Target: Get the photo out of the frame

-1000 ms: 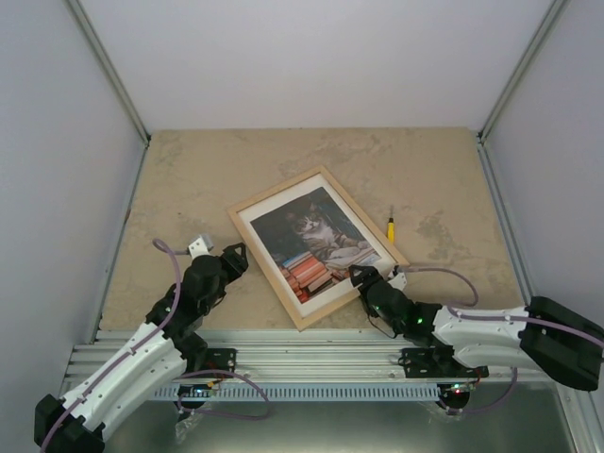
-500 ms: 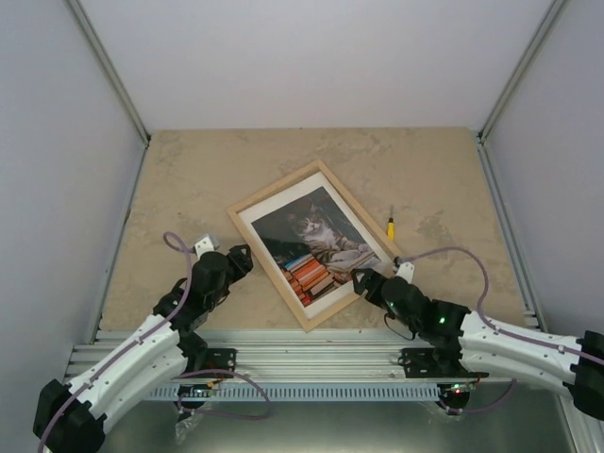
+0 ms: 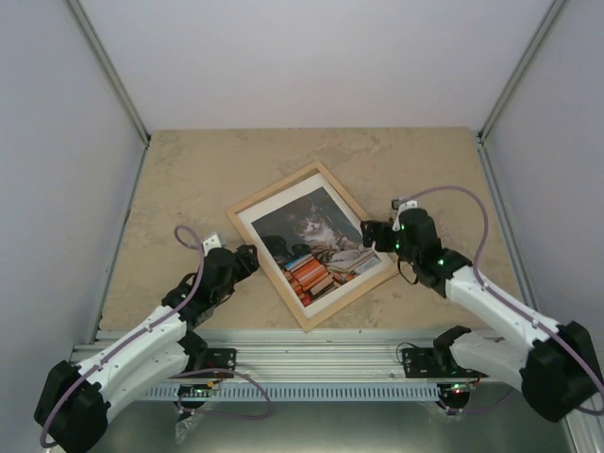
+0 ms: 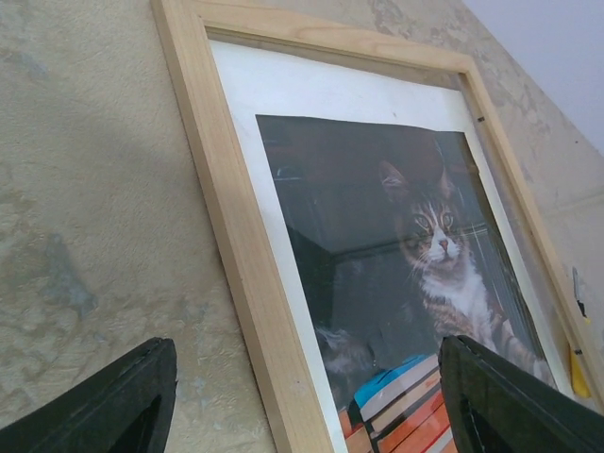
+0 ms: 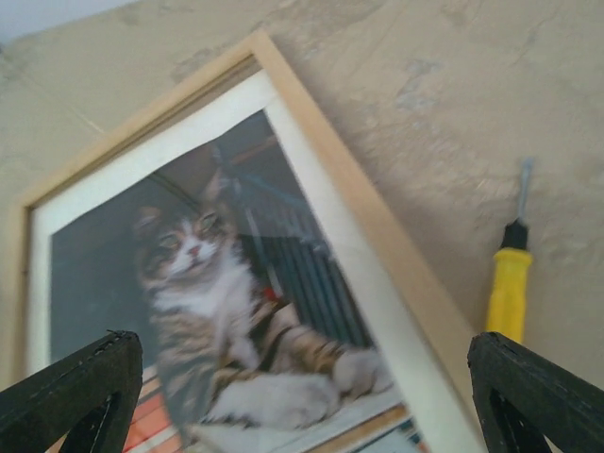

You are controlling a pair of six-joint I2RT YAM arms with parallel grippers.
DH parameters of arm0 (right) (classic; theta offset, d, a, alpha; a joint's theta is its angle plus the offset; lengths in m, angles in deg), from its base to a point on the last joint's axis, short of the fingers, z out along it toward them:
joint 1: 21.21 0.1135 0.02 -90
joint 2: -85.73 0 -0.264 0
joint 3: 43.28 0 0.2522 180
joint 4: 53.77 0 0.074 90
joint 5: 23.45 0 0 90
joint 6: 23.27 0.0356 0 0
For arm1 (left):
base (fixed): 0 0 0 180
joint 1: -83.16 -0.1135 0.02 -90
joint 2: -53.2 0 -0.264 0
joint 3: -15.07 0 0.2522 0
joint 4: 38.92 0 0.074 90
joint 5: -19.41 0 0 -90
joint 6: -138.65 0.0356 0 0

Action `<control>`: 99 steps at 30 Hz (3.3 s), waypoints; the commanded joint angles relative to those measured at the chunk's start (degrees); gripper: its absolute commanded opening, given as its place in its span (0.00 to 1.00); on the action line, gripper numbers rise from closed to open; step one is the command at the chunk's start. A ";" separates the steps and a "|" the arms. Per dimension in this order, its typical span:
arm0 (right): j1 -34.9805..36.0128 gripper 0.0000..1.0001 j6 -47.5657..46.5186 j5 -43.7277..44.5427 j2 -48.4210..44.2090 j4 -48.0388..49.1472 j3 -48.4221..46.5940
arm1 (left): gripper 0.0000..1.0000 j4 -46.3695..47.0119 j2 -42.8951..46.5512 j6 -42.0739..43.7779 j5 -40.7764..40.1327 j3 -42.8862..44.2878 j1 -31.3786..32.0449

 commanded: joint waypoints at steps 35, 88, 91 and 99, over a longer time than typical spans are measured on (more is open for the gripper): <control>-8.97 0.50 -25.88 -14.40 46.62 1.44 -21.44 | 0.78 17.74 -25.33 0.41 5.93 0.76 0.19; -5.47 0.01 -15.63 -7.71 28.26 2.06 -12.42 | 0.75 6.19 -20.96 7.98 -1.94 12.15 0.16; -7.04 0.01 -15.74 -7.71 26.90 1.08 -12.51 | 0.76 4.83 -19.73 8.28 -3.22 12.69 0.13; -12.14 0.00 -16.62 -6.09 21.52 -1.95 -11.98 | 0.78 4.86 -22.10 9.31 -2.28 14.50 0.14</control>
